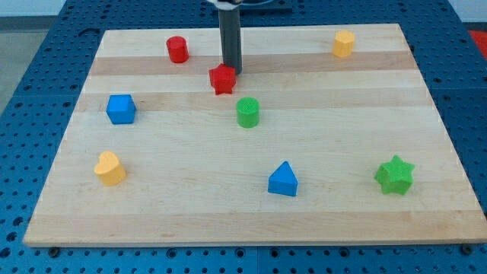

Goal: Push blue triangle to the bottom center

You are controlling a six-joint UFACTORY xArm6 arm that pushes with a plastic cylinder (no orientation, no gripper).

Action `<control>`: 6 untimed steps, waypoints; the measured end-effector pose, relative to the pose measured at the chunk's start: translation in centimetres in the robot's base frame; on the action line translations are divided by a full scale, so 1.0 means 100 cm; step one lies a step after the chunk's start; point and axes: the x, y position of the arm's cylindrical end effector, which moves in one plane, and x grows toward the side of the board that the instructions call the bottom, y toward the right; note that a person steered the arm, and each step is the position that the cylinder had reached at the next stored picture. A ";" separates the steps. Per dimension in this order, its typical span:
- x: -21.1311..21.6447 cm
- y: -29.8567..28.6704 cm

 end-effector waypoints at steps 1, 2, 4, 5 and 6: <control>0.025 0.000; 0.035 0.015; 0.072 0.108; 0.136 0.120; 0.184 0.108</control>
